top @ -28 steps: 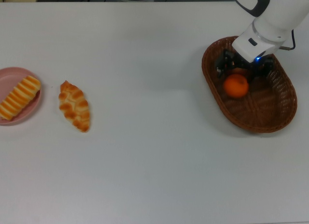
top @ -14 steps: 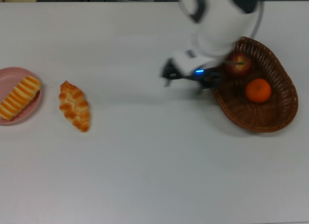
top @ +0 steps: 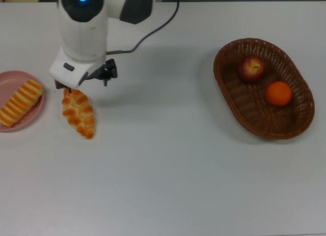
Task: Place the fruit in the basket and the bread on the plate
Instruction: 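Move to the braided bread roll and grasp its middle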
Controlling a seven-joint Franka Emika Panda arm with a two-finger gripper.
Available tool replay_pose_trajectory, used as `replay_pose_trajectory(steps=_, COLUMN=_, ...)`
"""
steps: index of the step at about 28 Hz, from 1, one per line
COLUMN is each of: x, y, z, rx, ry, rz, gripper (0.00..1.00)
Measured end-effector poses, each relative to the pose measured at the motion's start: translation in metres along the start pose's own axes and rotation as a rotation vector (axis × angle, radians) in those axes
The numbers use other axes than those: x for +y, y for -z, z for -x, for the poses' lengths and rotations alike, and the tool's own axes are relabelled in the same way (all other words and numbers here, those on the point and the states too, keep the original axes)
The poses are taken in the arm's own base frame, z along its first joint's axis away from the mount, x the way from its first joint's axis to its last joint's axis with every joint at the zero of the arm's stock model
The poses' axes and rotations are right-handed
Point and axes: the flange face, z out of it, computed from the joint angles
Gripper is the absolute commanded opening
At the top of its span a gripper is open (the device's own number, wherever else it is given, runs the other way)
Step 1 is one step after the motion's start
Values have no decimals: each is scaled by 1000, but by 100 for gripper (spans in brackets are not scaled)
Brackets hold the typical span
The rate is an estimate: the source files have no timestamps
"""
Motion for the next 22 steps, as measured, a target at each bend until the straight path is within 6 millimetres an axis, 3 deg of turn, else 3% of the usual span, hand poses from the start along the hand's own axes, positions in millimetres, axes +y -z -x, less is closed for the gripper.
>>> replay_pose_trajectory(steps=9, x=1, y=-29, z=6, rx=-2, ry=75, rz=-9, gripper=100)
replay_pose_trajectory(steps=18, x=32, y=-72, z=17, rx=76, ry=22, rz=12, gripper=100)
replay_pose_trajectory(steps=22, x=34, y=-86, z=15, rx=69, ry=19, rz=5, gripper=100)
